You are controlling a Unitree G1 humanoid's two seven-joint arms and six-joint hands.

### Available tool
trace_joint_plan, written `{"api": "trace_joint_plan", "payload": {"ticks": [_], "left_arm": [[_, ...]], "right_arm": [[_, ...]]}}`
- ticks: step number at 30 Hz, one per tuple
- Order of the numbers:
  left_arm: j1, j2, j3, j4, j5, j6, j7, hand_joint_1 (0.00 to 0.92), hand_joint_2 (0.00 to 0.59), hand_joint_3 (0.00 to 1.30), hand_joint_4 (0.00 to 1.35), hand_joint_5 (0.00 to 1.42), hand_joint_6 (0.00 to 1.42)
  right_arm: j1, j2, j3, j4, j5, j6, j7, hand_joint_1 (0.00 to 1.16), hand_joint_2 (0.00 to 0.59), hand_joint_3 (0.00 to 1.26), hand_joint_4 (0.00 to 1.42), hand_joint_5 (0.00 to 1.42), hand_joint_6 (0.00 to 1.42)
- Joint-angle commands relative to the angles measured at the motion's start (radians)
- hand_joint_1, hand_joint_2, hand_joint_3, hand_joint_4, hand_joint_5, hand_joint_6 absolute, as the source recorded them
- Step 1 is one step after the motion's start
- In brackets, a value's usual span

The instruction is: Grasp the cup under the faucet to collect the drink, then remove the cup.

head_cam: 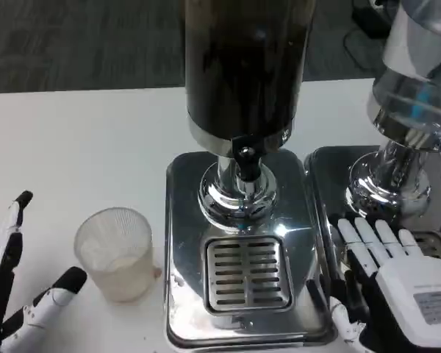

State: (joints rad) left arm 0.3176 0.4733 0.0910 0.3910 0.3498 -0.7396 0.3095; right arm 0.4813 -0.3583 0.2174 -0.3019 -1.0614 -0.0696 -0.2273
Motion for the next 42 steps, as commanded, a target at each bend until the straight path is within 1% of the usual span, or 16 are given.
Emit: {"api": "trace_joint_plan", "payload": {"ticks": [1,6,10,14,18,21,24,28,31,34,35,39,42], "left_arm": [[-0.050,0.016,0.002,0.116,-0.004,-0.067,-0.009,0.063,0.051,0.00,0.00,0.05,0.00],[-0.113,0.006,-0.002,0.247,-0.044,-0.143,-0.038,0.087,0.040,0.00,0.00,0.07,0.00],[-0.150,0.015,-0.019,0.308,-0.010,-0.175,-0.039,0.100,0.030,0.00,0.00,0.07,0.00],[-0.185,0.020,-0.048,0.353,0.020,-0.183,-0.043,0.126,0.023,0.00,0.00,0.07,0.00],[-0.214,0.036,-0.077,0.378,0.047,-0.197,-0.056,0.136,0.021,0.00,0.00,0.06,0.00],[-0.237,0.042,-0.097,0.393,0.054,-0.189,-0.070,0.155,0.016,0.00,0.00,0.06,0.00],[-0.251,0.041,-0.112,0.406,0.049,-0.182,-0.093,0.235,0.025,0.00,0.00,0.05,0.00],[-0.266,0.026,-0.128,0.417,0.041,-0.184,-0.104,0.275,0.032,0.00,0.00,0.06,0.02],[-0.272,0.010,-0.132,0.432,0.032,-0.196,-0.104,0.286,0.039,0.00,0.00,0.09,0.03],[-0.280,-0.004,-0.133,0.448,0.027,-0.205,-0.095,0.290,0.042,0.00,0.00,0.11,0.06],[-0.283,-0.008,-0.132,0.452,0.025,-0.209,-0.092,0.290,0.042,0.00,0.00,0.12,0.06],[-0.308,-0.044,-0.131,0.486,0.009,-0.223,-0.080,0.290,0.043,0.00,0.01,0.17,0.10],[-0.322,-0.051,-0.137,0.503,0.003,-0.228,-0.088,0.290,0.043,0.00,0.02,0.18,0.11]], "right_arm": [[-0.005,0.021,0.025,0.021,-0.014,0.021,-0.035,0.24,0.563,0.02,0.00,0.00,0.00],[-0.015,0.028,0.037,0.033,-0.011,0.032,-0.044,0.24,0.563,0.03,0.00,0.00,0.00],[-0.027,0.025,0.044,0.042,-0.013,0.036,-0.042,0.24,0.563,0.03,0.00,0.00,0.00],[-0.036,0.025,0.045,0.050,-0.006,0.041,-0.040,0.24,0.563,0.04,0.00,0.00,0.00],[-0.038,0.024,0.044,0.054,-0.003,0.045,-0.041,0.25,0.557,0.05,0.00,0.00,0.00],[-0.041,0.025,0.044,0.056,0.002,0.047,-0.038,0.25,0.556,0.06,0.00,0.00,0.00],[-0.044,0.027,0.047,0.056,0.001,0.049,-0.037,0.25,0.550,0.06,0.00,0.00,0.00],[-0.046,0.027,0.046,0.052,-0.002,0.054,-0.036,0.25,0.541,0.07,0.00,0.00,0.00],[-0.050,0.028,0.048,0.053,0.002,0.056,-0.033,0.25,0.539,0.07,0.00,0.00,0.00],[-0.051,0.029,0.048,0.049,0.000,0.063,-0.030,0.25,0.533,0.07,0.00,0.00,0.00],[-0.051,0.028,0.048,0.046,-0.001,0.064,-0.030,0.24,0.520,0.08,0.00,0.00,0.00],[-0.042,0.025,0.046,0.036,0.000,0.069,-0.027,0.24,0.515,0.09,0.00,0.00,0.00],[-0.032,0.028,0.042,0.030,0.009,0.070,-0.032,0.24,0.514,0.10,0.00,0.00,0.00]]}}
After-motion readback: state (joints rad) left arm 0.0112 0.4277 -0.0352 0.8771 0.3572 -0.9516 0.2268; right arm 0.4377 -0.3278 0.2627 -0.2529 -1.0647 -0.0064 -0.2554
